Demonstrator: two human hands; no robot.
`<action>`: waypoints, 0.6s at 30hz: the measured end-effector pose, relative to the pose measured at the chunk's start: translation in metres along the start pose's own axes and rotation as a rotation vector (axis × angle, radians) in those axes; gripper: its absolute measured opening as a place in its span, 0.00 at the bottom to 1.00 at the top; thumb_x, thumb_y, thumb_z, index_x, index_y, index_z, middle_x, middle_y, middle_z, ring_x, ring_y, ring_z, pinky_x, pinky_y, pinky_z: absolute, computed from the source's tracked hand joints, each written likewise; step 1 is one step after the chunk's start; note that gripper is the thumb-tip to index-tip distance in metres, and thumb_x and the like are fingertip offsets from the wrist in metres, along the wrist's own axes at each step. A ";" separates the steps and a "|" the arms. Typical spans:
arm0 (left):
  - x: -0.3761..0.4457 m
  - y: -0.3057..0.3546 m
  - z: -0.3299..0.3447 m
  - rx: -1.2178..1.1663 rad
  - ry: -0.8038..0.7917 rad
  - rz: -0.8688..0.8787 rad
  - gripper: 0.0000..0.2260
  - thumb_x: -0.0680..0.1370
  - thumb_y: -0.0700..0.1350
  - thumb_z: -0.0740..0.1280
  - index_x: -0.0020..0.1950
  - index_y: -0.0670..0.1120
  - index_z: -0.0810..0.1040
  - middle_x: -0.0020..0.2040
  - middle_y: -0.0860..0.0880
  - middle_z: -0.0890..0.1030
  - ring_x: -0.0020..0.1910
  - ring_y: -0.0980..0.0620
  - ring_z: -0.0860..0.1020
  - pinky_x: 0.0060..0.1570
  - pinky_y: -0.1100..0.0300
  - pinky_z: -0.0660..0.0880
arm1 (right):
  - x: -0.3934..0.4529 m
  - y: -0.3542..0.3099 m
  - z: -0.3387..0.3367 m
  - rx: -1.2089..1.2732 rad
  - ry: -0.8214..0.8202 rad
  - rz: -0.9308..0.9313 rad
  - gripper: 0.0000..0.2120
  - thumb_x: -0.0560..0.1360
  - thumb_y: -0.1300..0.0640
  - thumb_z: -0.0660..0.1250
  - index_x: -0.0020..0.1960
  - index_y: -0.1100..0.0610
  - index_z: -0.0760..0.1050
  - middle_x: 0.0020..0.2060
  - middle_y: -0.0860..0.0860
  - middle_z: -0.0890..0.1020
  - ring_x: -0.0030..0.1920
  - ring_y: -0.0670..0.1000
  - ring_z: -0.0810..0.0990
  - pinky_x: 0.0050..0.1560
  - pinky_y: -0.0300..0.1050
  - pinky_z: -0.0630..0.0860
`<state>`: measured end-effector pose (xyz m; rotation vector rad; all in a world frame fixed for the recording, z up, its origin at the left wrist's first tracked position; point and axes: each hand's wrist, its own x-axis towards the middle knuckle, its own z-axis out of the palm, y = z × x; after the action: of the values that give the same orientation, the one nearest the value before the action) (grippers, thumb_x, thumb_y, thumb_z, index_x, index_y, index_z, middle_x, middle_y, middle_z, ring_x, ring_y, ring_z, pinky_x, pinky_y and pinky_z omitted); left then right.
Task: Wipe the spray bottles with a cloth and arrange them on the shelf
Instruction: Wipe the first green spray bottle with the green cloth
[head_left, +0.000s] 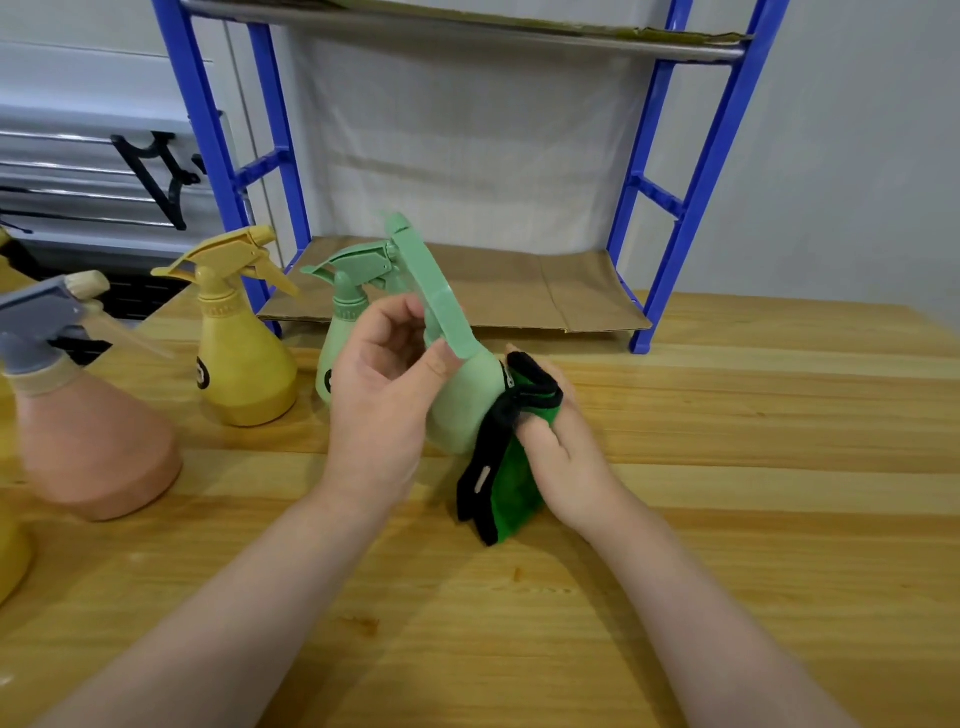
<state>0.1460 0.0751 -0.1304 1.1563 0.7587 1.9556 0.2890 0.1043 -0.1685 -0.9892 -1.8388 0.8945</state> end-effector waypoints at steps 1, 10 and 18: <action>-0.002 -0.002 0.001 0.022 -0.016 -0.007 0.11 0.71 0.36 0.70 0.51 0.44 0.76 0.49 0.46 0.80 0.48 0.54 0.78 0.50 0.62 0.76 | 0.001 0.002 0.001 0.036 0.032 0.003 0.25 0.73 0.52 0.56 0.71 0.48 0.67 0.68 0.49 0.72 0.70 0.46 0.68 0.74 0.46 0.63; -0.018 -0.007 0.012 0.138 -0.134 -0.023 0.09 0.76 0.39 0.68 0.55 0.40 0.78 0.52 0.50 0.85 0.54 0.54 0.81 0.55 0.62 0.76 | 0.009 -0.001 -0.003 0.380 0.385 -0.037 0.13 0.75 0.55 0.71 0.58 0.48 0.73 0.57 0.52 0.80 0.57 0.42 0.79 0.57 0.39 0.75; -0.017 -0.003 0.012 0.206 -0.155 -0.058 0.10 0.78 0.38 0.65 0.58 0.42 0.81 0.55 0.48 0.84 0.57 0.53 0.81 0.56 0.63 0.75 | -0.008 -0.010 0.004 0.255 0.064 -0.209 0.16 0.81 0.51 0.56 0.63 0.56 0.73 0.51 0.46 0.82 0.53 0.43 0.79 0.54 0.38 0.74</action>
<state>0.1633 0.0646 -0.1356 1.3745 0.9155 1.7475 0.2848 0.0922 -0.1641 -0.6480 -1.6889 0.9296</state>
